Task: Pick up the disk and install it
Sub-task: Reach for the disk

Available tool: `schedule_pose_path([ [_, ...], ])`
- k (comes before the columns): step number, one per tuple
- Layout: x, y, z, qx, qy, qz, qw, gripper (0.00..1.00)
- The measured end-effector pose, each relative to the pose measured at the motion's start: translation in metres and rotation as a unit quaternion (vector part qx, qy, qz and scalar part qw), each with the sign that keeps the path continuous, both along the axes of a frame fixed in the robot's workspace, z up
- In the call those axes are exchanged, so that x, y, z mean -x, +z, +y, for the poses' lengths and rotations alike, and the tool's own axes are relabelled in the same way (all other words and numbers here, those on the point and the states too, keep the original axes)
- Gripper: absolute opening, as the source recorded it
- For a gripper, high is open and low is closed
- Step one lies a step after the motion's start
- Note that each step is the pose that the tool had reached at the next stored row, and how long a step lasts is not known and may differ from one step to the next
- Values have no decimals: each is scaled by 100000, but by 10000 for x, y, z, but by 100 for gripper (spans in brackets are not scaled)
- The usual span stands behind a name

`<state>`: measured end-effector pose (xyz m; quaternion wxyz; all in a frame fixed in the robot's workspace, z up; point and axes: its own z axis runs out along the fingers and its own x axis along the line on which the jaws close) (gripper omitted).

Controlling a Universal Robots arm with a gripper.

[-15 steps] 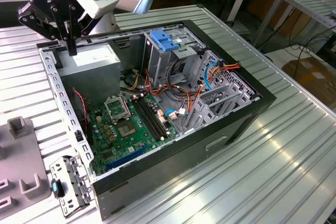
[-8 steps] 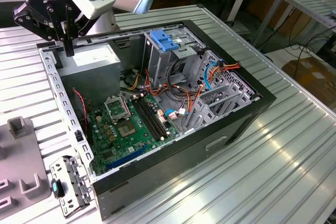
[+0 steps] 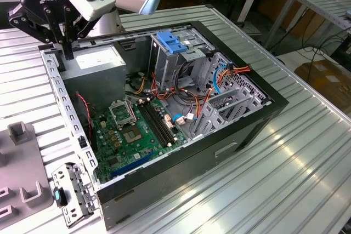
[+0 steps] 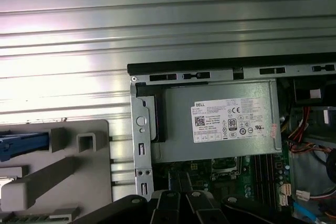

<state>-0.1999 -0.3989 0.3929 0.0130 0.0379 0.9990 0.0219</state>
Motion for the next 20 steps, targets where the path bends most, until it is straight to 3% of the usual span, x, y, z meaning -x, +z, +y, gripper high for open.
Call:
schedule_pose_path([
  [20,208,-4,0,-12,-2,-1,100000,11],
])
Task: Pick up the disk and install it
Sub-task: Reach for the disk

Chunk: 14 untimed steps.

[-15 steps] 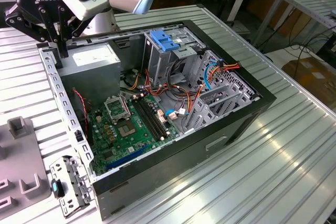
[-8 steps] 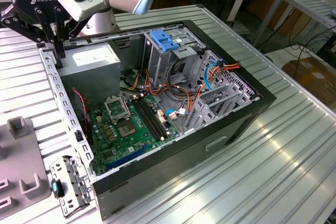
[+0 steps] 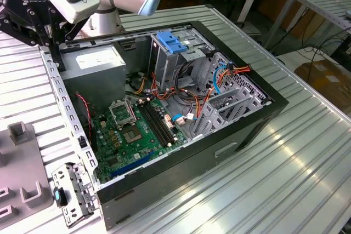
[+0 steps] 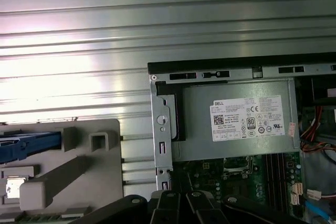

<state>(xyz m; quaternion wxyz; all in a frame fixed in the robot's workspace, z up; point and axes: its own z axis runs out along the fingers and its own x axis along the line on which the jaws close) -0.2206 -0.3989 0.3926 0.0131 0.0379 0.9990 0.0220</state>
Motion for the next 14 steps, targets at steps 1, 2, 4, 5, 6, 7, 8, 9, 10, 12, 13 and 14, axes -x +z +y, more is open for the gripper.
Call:
schedule_pose_path([
  [1,17,0,0,0,1,2,100000,11],
  [2,37,0,0,-1,2,2,100000,11],
  [4,58,-1,0,-4,0,0,100000,11],
  [5,72,0,0,-2,0,1,100000,11],
  [6,95,0,0,-1,3,4,100000,11],
  [7,117,-1,0,-5,4,2,100000,11],
  [8,126,-1,0,-7,3,1,100000,11],
  [9,138,-1,0,-8,4,0,100000,11],
  [10,163,-1,0,-7,4,0,100000,11],
  [12,197,-2,0,-9,3,-3,100000,11],
  [13,207,-2,0,-10,0,0,100000,11],
  [14,232,-2,0,-10,-1,2,100000,11],
])
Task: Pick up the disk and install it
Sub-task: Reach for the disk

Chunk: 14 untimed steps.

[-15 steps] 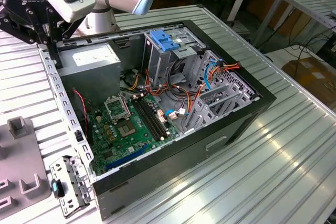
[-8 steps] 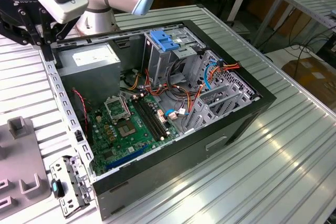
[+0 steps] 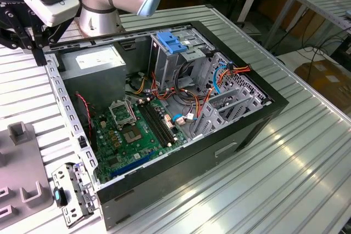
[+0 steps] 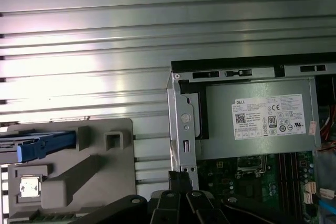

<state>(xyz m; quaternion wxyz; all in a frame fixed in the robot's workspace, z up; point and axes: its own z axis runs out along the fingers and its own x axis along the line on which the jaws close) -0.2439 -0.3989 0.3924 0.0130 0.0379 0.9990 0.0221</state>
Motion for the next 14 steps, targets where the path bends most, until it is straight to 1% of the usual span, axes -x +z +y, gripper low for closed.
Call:
schedule_pose_path([
  [3,87,-1,0,-1,2,-1,100000,11],
  [7,152,-2,0,-3,6,0,100000,11],
  [9,205,-3,0,-4,3,-2,100000,11],
  [10,219,-3,0,-3,0,-2,100000,11],
  [14,221,-2,0,-1,7,2,100000,11],
])
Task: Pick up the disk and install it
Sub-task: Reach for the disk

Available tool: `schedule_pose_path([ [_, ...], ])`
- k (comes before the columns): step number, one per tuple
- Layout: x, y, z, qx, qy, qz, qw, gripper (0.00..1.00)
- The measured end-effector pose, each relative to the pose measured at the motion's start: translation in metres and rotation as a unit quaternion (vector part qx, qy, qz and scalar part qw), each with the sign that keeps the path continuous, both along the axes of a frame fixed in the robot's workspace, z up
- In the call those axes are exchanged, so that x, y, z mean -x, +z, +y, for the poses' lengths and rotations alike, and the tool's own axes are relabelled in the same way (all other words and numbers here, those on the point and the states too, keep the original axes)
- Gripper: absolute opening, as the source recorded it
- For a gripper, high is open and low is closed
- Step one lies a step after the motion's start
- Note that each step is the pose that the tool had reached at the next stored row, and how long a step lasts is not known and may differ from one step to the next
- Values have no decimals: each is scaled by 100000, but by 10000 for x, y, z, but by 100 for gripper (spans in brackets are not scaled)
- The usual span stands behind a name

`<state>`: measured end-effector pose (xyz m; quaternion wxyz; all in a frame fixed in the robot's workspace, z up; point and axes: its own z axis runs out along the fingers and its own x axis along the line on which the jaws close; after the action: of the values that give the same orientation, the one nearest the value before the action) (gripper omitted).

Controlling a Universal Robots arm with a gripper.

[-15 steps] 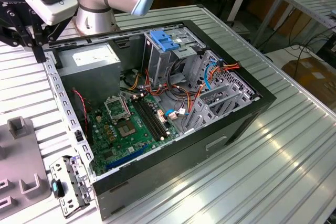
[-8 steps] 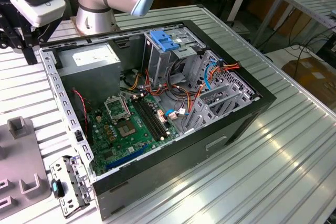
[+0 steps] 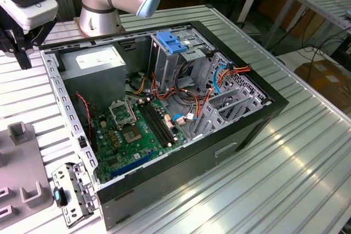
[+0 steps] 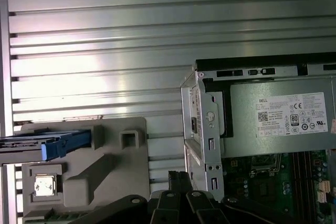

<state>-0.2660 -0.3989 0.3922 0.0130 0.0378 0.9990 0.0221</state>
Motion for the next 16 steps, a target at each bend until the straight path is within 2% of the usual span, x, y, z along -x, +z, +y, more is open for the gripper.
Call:
schedule_pose_path([
  [8,18,0,0,0,-9,-2,100000,11],
  [16,128,0,0,0,-5,0,100000,11],
])
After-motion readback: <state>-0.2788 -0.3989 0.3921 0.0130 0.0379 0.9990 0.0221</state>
